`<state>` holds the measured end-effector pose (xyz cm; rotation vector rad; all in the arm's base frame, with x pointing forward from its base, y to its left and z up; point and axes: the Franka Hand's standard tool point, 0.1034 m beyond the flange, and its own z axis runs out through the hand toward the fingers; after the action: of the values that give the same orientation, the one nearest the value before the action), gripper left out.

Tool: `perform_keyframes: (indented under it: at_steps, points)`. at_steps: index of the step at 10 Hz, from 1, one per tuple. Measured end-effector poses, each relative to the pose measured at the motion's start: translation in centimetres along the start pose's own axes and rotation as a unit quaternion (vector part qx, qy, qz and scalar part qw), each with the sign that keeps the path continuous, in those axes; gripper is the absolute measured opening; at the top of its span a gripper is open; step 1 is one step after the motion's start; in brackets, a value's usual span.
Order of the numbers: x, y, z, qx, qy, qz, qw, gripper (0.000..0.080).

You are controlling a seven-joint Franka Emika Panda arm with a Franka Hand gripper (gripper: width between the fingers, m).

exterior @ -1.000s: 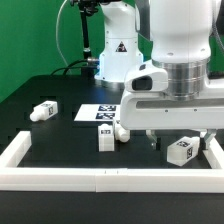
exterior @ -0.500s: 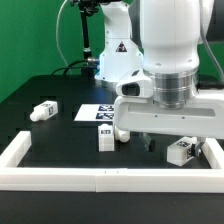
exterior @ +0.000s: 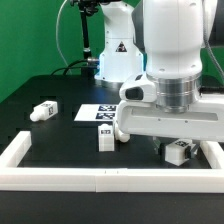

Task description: Assemble one leg

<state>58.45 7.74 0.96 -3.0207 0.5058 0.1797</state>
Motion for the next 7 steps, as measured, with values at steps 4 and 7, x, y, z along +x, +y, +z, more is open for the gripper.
perform_keyframes:
  at_steps: [4,7]
  points:
    - [0.0,0.0,0.0,0.000,0.000,-0.002,1.000,0.0318]
    - [0.4,4.2,-4.8,-0.005,-0.001,-0.089,0.996,0.0318]
